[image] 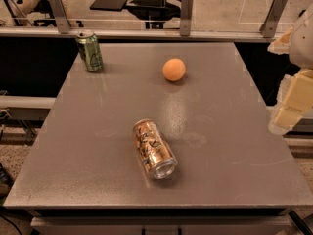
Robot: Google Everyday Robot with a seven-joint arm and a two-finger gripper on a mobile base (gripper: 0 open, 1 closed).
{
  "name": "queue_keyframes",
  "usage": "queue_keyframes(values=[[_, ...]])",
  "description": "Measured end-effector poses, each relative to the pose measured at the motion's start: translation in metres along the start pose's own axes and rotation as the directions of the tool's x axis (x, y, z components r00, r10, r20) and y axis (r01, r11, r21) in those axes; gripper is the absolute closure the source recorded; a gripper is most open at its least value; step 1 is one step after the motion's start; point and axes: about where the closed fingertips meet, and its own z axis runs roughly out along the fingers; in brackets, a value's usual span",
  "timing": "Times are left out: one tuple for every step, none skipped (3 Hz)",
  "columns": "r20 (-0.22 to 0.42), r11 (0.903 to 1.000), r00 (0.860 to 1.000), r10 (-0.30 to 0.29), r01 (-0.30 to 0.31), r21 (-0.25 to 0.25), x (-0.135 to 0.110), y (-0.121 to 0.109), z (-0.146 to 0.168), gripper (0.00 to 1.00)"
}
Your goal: Place orange can upright
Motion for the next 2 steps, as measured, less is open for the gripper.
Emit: queue_keyframes(values=[[0.005, 0.9999, 1.000, -0.015, 0.015, 0.002, -0.003, 0.000, 0.000, 0.00], [0.028, 0.9962, 0.996, -0.087, 0.087, 0.008, -0.015, 0.002, 0.002, 0.00]])
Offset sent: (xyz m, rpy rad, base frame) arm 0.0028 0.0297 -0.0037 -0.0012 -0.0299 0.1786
